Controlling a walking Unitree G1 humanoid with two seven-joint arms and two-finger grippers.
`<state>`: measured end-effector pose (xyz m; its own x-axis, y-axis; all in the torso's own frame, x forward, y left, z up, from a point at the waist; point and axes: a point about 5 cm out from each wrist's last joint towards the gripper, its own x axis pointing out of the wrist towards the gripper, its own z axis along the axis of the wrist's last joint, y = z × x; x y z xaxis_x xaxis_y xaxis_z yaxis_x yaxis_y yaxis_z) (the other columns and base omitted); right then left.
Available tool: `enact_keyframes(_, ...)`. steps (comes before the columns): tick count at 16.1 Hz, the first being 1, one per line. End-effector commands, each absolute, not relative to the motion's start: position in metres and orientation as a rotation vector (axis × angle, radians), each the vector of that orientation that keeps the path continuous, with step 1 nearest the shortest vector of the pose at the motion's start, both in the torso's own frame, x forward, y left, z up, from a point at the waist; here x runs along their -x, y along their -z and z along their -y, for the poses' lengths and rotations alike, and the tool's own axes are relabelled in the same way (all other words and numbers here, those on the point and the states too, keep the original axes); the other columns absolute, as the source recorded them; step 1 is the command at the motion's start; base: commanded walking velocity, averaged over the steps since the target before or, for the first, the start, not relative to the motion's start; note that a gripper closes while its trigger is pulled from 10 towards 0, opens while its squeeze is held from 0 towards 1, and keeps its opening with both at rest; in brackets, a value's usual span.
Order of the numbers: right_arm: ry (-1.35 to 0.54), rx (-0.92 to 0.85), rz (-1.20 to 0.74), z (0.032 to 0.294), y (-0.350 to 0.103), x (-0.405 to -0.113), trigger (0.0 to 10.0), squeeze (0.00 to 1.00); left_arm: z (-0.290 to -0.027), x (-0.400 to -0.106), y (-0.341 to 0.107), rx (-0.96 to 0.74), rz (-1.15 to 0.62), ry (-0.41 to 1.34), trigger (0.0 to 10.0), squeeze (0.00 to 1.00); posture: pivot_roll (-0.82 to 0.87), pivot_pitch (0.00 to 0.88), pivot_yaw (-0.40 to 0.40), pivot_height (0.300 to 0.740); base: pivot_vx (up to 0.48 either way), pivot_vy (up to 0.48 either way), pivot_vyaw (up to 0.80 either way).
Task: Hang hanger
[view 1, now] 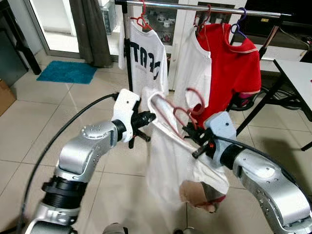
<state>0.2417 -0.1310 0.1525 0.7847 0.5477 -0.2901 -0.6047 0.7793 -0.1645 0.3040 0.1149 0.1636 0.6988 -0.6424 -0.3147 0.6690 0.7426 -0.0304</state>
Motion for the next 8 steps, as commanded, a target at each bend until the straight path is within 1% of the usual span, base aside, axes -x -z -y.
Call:
enact_keyframes(1, -0.645, 0.306, -0.287, 0.136, -0.145, -0.240, 0.0, 0.00, -0.110, -0.303, -0.179, -0.140, -0.260, 0.775, 0.0, 0.00, -0.04, 0.035, -0.017, 0.740, 0.000, 0.000, 0.00)
enact_keyframes(2, -0.672, 0.329, -0.334, 0.140, -0.139, -0.236, 0.0, 0.00, -0.111, -0.302, -0.184, -0.151, -0.252, 0.795, 0.0, 0.00, -0.04, 0.035, -0.017, 0.740, 0.000, 0.000, 0.00)
enact_keyframes(3, -0.705, 0.361, -0.381, 0.144, -0.133, -0.230, 0.0, 0.00, -0.115, -0.305, -0.189, -0.172, -0.238, 0.779, 0.0, 0.00, -0.04, 0.036, -0.015, 0.740, 0.000, 0.000, 0.00)
enact_keyframes(5, -0.768, 0.399, -0.458, 0.152, -0.123, -0.219, 0.0, 0.00, -0.133, -0.316, -0.201, -0.193, -0.203, 0.702, 0.0, 0.00, -0.04, 0.036, -0.011, 0.740, 0.000, 0.000, 0.00)
enact_keyframes(6, -0.774, 0.402, -0.463, 0.153, -0.123, -0.217, 0.0, 0.00, -0.136, -0.318, -0.202, -0.198, -0.199, 0.685, 0.0, 0.00, -0.04, 0.036, -0.010, 0.740, 0.000, 0.000, 0.00)
enact_keyframes(7, -0.789, 0.392, -0.454, 0.156, -0.125, -0.214, 0.0, 0.00, -0.150, -0.325, -0.204, -0.245, -0.194, 0.614, 0.0, 0.00, -0.04, 0.035, -0.008, 0.740, 0.000, 0.000, 0.00)
enact_keyframes(8, -0.829, 0.371, -0.430, 0.159, -0.130, -0.210, 0.0, 0.00, -0.173, -0.334, -0.202, -0.349, -0.211, 0.514, 0.0, 0.00, -0.04, 0.035, -0.006, 0.740, 0.000, 0.000, 0.00)
